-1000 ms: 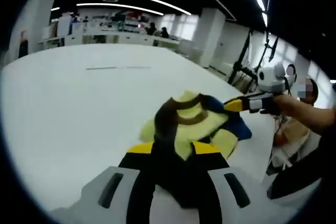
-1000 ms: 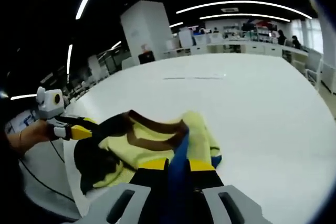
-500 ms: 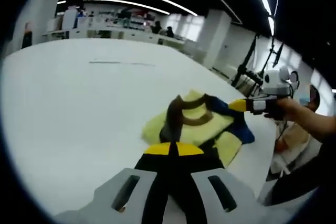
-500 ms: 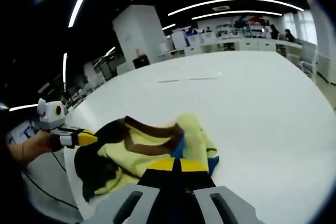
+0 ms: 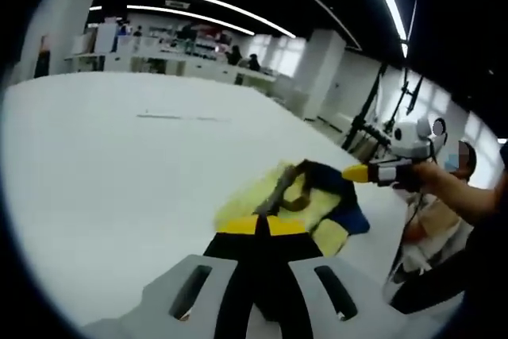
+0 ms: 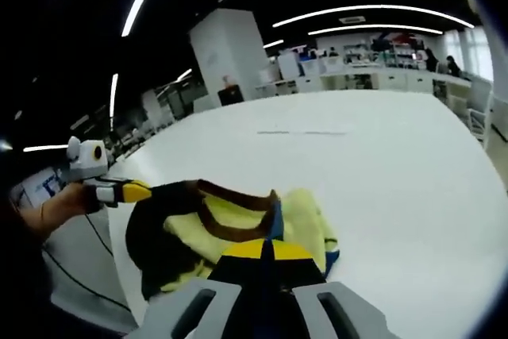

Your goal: Fold the garment on the visible template until the final outline fits inside the template.

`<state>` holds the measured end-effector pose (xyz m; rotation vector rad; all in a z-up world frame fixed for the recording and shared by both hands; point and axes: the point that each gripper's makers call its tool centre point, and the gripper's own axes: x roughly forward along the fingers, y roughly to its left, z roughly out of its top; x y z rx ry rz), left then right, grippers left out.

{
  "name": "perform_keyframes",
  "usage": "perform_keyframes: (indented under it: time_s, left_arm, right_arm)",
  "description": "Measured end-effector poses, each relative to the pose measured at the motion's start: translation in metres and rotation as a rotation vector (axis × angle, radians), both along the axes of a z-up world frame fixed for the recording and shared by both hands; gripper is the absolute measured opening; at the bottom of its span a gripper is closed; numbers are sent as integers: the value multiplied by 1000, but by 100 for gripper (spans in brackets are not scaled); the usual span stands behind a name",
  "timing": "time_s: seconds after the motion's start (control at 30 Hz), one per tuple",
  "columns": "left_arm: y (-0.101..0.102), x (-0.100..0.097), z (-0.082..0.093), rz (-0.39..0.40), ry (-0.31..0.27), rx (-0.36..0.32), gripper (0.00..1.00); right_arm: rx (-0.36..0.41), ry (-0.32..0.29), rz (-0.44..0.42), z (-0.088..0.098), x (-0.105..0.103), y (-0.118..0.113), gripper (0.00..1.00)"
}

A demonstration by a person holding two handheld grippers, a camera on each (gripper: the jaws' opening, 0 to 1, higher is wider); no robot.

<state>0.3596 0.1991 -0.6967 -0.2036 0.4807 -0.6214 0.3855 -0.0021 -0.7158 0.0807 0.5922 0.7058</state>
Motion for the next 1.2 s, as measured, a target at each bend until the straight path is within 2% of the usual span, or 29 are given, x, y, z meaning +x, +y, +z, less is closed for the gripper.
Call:
perform_keyframes:
  time_s: [0.1, 0.23, 0.37, 0.5, 0.57, 0.63, 0.83, 1.0, 1.2]
  left_arm:
    - [4, 4, 14, 10, -24, -36, 0]
    - [8, 10, 33, 8, -67, -43, 0]
    - [11, 19, 53, 13, -103, -78, 0]
    - [16, 29, 68, 34, -126, -105, 0]
    - [15, 35, 74, 47, -91, -173, 0]
    - [18, 42, 80, 48, -113, -171, 0]
    - [20, 60, 92, 53, -115, -168, 0]
    - [22, 82, 99, 68, -126, -175, 0]
    - [30, 113, 90, 107, -91, -208, 0]
  right_arm:
    - [5, -16, 9, 12, 1, 1, 0]
    - [-19, -53, 15, 28, 7, 0, 0]
    - [-9, -88, 7, 48, 16, -1, 0]
    - [-18, -114, -5, 60, 28, -3, 0]
    - [-29, -124, -16, 66, 36, -5, 0]
    - [-33, -141, -24, 72, 43, -6, 0]
    - [-40, -181, -51, 89, 63, -5, 0]
    - [-41, -216, -81, 99, 83, 2, 0]
    - [-90, -271, -142, 98, 117, 0, 0]
